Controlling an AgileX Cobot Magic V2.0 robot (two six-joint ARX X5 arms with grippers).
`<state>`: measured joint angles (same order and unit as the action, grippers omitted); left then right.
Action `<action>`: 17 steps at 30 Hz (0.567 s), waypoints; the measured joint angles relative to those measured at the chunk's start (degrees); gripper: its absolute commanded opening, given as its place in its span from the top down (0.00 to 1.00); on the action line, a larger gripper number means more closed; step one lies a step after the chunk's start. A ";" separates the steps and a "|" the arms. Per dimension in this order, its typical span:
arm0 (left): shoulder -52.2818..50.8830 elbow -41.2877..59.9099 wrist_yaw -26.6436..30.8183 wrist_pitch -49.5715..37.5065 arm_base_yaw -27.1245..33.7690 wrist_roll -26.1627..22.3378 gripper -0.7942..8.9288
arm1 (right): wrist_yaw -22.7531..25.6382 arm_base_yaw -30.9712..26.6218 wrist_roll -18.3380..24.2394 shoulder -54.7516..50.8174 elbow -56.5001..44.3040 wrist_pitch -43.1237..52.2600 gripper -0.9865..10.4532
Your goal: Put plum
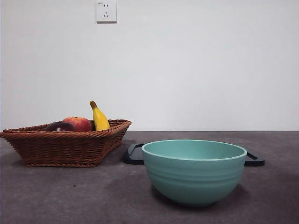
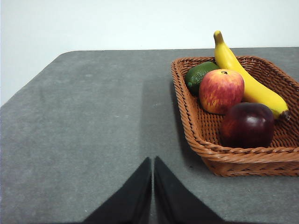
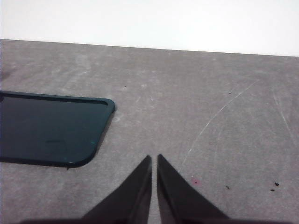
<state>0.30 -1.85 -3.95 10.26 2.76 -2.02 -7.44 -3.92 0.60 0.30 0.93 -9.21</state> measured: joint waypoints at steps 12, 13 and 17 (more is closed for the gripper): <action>0.00 0.00 0.00 -0.02 0.00 9.11 0.91 | -1.42 0.07 -8.79 0.00 0.00 0.02 0.90; 0.00 0.00 0.00 -0.02 0.00 10.75 0.91 | -1.46 0.07 -9.51 0.00 0.00 0.04 0.90; 0.00 0.00 0.00 0.00 0.00 16.37 0.91 | -2.86 0.07 -12.17 0.00 0.00 0.04 0.90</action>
<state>0.30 -1.85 -3.95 10.26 2.76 14.35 -10.31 -3.86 -11.57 0.30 0.93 -9.17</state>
